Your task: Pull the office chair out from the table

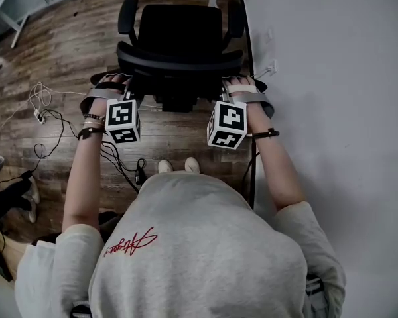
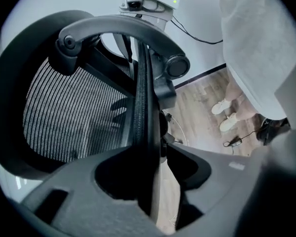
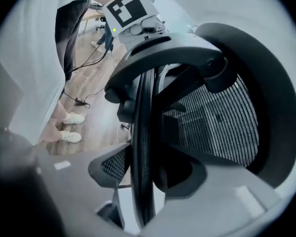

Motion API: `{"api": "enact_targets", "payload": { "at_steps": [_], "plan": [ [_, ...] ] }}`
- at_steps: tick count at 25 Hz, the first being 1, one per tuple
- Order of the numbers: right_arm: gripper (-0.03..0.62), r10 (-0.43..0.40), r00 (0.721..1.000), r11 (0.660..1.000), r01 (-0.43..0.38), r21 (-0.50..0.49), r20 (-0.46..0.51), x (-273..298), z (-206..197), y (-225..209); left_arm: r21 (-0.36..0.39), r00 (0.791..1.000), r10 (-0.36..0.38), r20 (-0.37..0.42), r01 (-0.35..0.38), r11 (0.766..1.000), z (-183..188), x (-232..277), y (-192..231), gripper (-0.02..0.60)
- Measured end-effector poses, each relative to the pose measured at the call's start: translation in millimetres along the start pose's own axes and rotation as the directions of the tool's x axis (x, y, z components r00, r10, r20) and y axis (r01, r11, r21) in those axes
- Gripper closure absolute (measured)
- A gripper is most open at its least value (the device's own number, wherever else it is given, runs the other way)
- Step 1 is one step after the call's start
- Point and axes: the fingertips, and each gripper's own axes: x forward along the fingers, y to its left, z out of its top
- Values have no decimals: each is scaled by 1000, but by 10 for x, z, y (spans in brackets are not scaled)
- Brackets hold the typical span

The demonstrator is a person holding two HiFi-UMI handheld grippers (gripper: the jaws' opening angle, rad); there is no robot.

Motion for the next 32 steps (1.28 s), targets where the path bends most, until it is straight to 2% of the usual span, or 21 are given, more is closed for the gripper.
{"api": "enact_targets", "payload": {
  "at_steps": [4,9,15,18,20,23,26,29,32],
  "plan": [
    [388,-7,1000,1000,7,-12,16,-69,57,-19,-28,998,55,9,-55,998,13,-115,112,388],
    [385,-34,998,998,32,49,52,-205,92,-74,-79,993,121,14,-119,990,9,-306,171,376],
    [393,-80,993,989,68,131,85,-365,83,-96,-146,977,209,40,-201,969,55,-528,194,373],
    [399,-104,989,977,81,196,109,-481,77,-124,-204,965,257,54,-241,949,38,-672,211,377],
    [424,-130,981,962,91,256,141,-583,77,-154,-277,950,301,79,-269,922,34,-790,244,388],
    [462,-191,960,920,102,379,205,-798,94,-252,-420,912,389,128,-306,854,52,-1028,341,417],
    [497,-275,923,843,97,529,270,-1008,111,-397,-514,869,470,152,-337,789,80,-1231,436,427],
    [524,-376,874,755,97,649,307,-1191,107,-544,-549,827,543,149,-387,741,115,-1367,519,451],
    [570,-467,822,680,97,726,327,-1386,119,-690,-609,786,597,164,-395,688,172,-1485,590,477]
  ]
}}
